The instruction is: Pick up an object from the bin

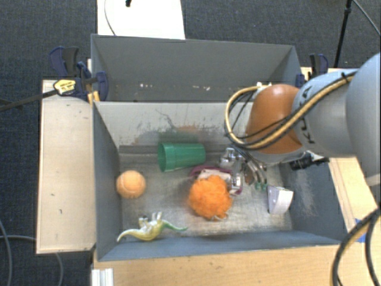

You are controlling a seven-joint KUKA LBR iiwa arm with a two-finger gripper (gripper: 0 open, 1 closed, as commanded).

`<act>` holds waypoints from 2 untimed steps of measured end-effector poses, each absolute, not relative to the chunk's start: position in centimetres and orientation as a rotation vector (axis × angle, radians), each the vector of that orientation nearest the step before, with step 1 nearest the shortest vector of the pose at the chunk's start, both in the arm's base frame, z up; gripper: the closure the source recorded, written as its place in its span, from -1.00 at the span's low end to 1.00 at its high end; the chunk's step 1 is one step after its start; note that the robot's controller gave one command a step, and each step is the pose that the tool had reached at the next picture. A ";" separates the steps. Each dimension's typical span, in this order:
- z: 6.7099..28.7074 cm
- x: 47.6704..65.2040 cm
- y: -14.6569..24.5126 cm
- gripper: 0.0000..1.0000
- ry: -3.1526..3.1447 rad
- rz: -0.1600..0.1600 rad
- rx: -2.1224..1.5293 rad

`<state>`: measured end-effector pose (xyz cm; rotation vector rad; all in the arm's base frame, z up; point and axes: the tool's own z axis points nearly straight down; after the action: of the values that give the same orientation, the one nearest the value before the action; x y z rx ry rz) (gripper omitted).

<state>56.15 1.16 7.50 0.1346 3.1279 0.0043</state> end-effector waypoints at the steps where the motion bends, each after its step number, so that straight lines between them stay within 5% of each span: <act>1: 17.2 53.0 1.6 1.00 3.136 0.000 -0.158; 2: 17.2 53.0 1.6 1.00 3.137 0.000 -0.158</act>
Offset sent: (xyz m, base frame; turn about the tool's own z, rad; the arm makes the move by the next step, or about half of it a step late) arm 0.0000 0.0000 0.0000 0.0000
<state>52.95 1.61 17.18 -0.1580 3.1365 0.0005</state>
